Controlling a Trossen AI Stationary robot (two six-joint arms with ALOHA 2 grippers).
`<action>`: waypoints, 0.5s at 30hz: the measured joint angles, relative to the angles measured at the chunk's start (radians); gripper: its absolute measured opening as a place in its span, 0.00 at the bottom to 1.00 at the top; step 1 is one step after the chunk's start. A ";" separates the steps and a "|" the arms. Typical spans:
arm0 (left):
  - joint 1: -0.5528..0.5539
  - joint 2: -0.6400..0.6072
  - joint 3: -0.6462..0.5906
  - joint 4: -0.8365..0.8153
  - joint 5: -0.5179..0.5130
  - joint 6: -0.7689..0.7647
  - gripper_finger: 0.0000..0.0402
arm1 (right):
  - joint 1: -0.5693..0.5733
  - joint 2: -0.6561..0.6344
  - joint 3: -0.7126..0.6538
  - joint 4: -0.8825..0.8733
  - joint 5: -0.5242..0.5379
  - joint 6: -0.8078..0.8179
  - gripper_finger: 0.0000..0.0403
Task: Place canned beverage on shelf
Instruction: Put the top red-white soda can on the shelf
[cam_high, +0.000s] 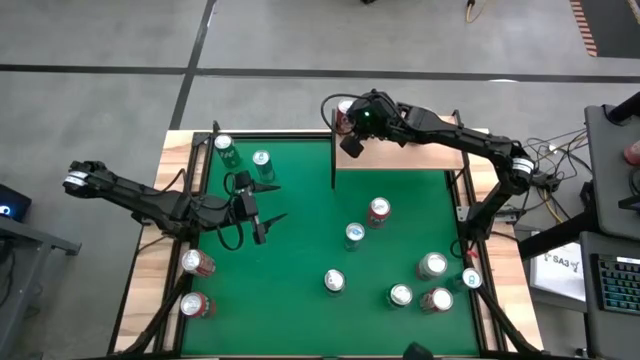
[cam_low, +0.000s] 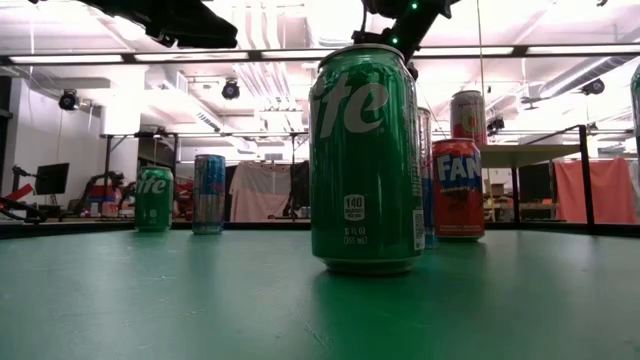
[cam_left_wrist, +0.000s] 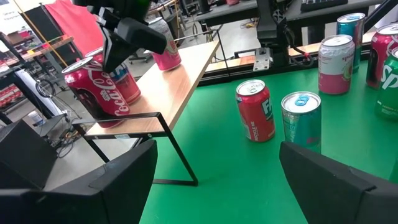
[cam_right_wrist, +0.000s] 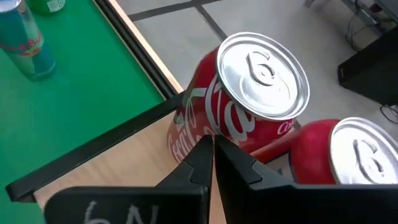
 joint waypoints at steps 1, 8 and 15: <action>0.000 0.000 0.000 0.000 0.000 0.000 0.80 | -0.001 0.002 0.000 0.005 0.000 0.000 0.02; 0.000 0.000 0.000 0.000 0.000 0.000 0.80 | -0.010 0.021 -0.001 0.024 0.000 -0.005 0.02; 0.000 0.000 0.000 -0.002 0.000 0.000 0.80 | -0.011 0.037 -0.001 0.022 0.000 -0.006 0.02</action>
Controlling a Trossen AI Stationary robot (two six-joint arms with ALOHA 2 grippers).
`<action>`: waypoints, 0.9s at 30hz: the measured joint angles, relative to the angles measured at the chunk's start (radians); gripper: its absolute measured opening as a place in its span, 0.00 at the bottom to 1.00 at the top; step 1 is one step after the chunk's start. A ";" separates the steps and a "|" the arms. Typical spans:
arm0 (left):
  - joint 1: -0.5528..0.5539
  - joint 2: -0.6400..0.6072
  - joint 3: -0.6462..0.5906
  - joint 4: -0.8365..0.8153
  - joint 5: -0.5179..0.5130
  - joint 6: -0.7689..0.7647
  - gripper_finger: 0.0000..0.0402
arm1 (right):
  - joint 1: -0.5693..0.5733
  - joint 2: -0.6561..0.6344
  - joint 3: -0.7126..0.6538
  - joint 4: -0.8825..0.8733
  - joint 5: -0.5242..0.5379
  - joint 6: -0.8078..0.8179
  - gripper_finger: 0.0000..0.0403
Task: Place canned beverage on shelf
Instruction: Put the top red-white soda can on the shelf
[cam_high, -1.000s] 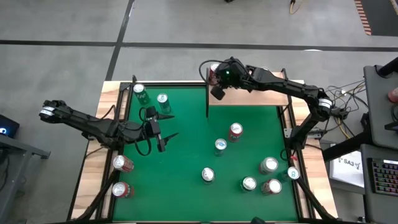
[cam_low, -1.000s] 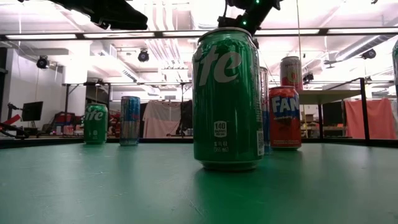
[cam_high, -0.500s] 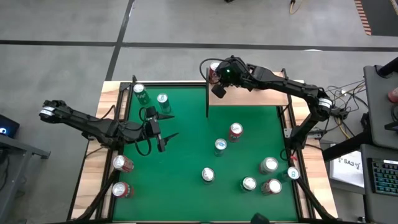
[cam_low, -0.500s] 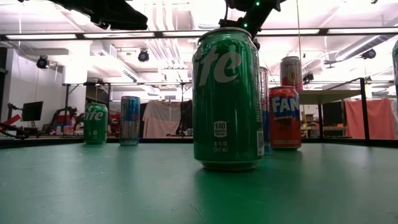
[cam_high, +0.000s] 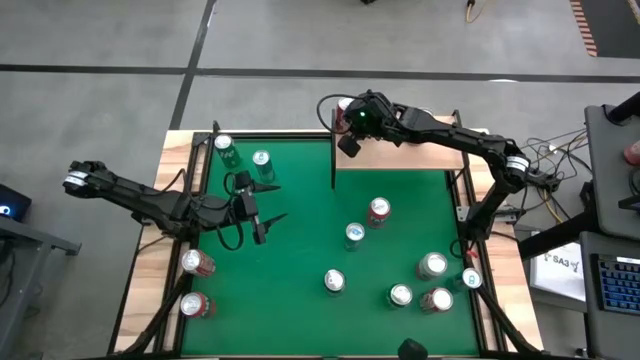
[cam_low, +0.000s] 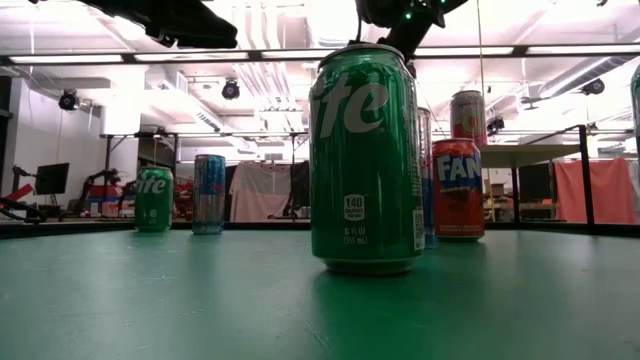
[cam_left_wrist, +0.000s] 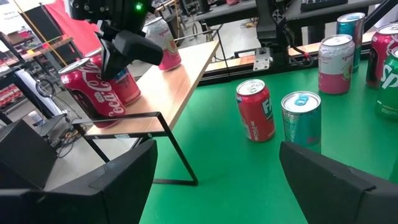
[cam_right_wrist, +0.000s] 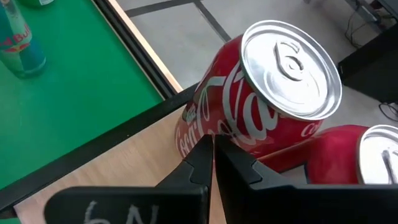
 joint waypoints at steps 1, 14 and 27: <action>0.000 0.000 0.000 0.000 0.000 0.000 0.80 | 0.000 0.000 0.000 0.001 0.000 0.000 0.02; 0.000 0.000 0.000 -0.003 0.000 0.000 0.80 | 0.048 -0.045 0.000 -0.012 0.000 0.041 0.02; 0.000 0.000 0.000 -0.003 0.001 -0.043 0.80 | 0.235 -0.174 -0.021 -0.058 0.000 0.117 0.02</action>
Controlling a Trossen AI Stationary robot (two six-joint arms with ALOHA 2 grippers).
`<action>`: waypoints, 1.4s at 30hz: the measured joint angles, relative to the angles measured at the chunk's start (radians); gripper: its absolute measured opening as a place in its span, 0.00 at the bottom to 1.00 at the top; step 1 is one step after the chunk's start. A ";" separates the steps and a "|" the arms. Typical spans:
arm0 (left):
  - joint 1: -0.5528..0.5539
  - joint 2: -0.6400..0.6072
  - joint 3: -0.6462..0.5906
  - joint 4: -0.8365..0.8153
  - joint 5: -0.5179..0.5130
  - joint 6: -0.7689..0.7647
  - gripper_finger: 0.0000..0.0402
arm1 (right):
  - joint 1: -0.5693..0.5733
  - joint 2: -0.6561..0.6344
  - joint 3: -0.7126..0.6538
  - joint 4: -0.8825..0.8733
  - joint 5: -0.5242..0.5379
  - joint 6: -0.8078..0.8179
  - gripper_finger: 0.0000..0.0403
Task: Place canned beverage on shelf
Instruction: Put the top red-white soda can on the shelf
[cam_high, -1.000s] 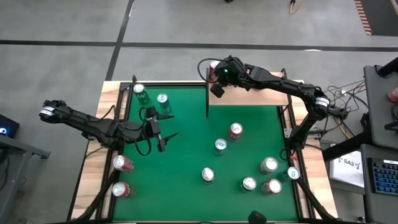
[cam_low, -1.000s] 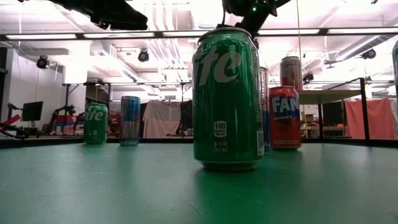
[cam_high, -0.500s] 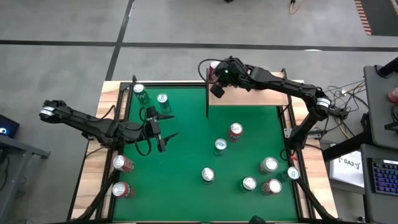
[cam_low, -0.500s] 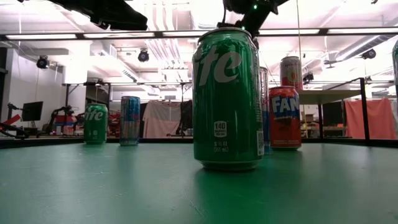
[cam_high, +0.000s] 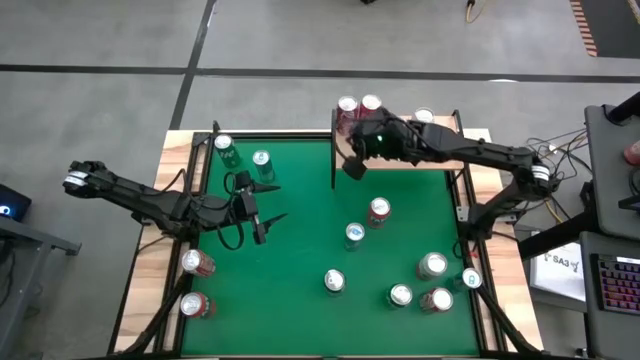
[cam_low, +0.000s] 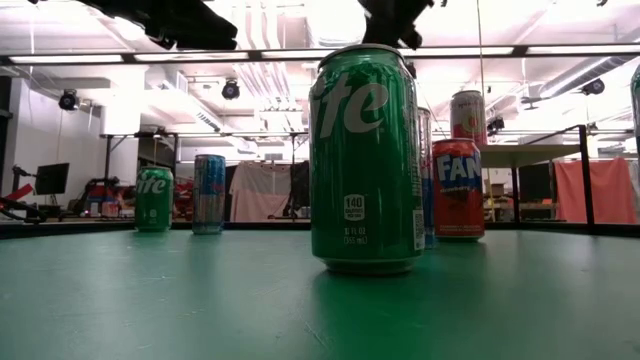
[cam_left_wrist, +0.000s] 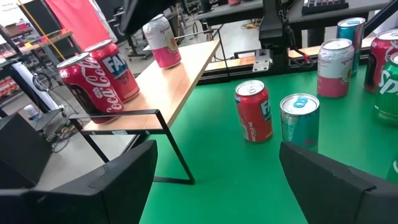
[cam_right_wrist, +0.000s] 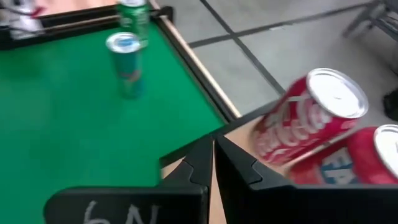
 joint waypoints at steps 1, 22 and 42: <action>0.000 0.000 0.000 0.000 0.000 -0.007 0.80 | 0.018 -0.011 -0.009 0.000 0.000 0.006 0.02; -0.003 0.114 0.000 0.059 0.010 -0.219 0.80 | 0.210 -0.230 -0.386 0.199 0.105 0.115 0.02; -0.004 0.399 0.170 0.185 0.017 -0.118 0.80 | 0.172 -0.218 -0.589 0.568 0.284 0.141 0.02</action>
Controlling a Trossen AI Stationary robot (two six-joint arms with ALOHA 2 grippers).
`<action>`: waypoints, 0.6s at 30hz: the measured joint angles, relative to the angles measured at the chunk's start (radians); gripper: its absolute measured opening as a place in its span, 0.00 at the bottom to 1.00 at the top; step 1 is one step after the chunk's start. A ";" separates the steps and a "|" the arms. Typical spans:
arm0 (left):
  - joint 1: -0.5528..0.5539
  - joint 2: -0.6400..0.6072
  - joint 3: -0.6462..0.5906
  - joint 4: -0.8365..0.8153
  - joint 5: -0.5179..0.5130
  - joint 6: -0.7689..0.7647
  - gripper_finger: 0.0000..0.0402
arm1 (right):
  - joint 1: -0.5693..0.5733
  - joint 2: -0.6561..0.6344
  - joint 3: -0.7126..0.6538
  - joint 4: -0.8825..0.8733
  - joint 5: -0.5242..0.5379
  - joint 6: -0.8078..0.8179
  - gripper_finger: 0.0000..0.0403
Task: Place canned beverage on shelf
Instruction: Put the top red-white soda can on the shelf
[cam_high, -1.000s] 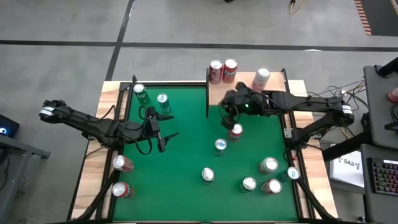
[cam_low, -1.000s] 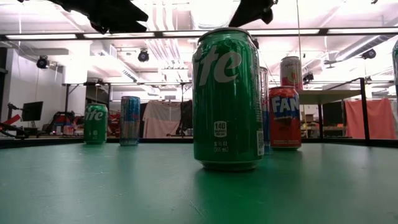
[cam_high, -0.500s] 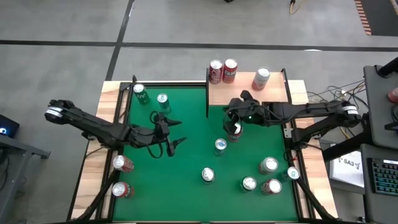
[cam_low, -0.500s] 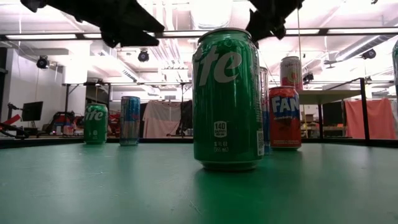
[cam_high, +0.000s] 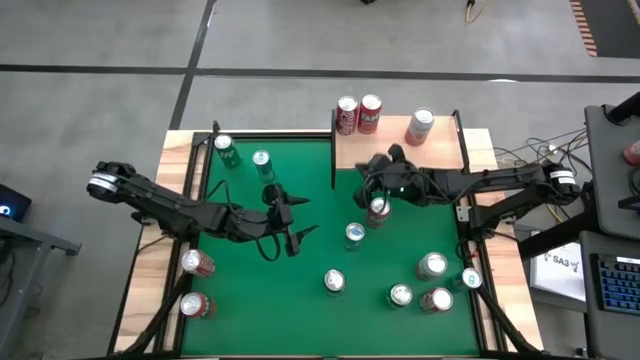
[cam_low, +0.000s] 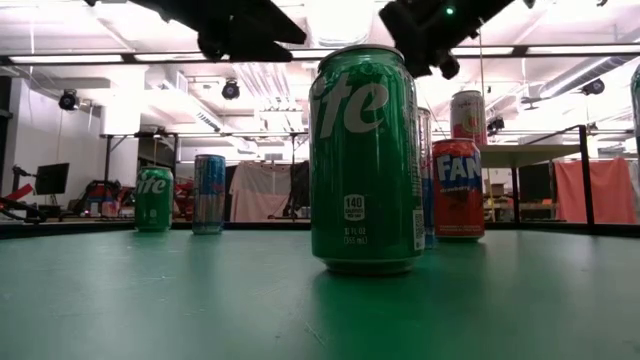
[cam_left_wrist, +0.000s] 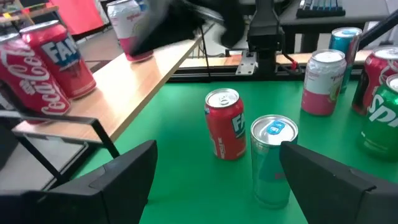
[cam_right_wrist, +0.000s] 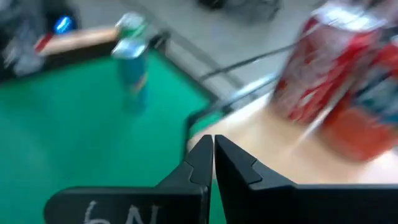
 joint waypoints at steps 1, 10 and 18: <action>0.000 0.005 0.007 -0.008 0.000 0.009 0.80 | -0.013 0.000 0.009 0.023 0.020 -0.003 0.02; 0.000 0.005 0.026 -0.016 0.000 0.034 0.80 | -0.145 0.000 0.101 0.033 0.022 -0.019 0.02; 0.000 0.004 0.026 -0.032 0.000 0.033 0.80 | -0.165 0.001 0.120 0.036 0.021 -0.049 0.02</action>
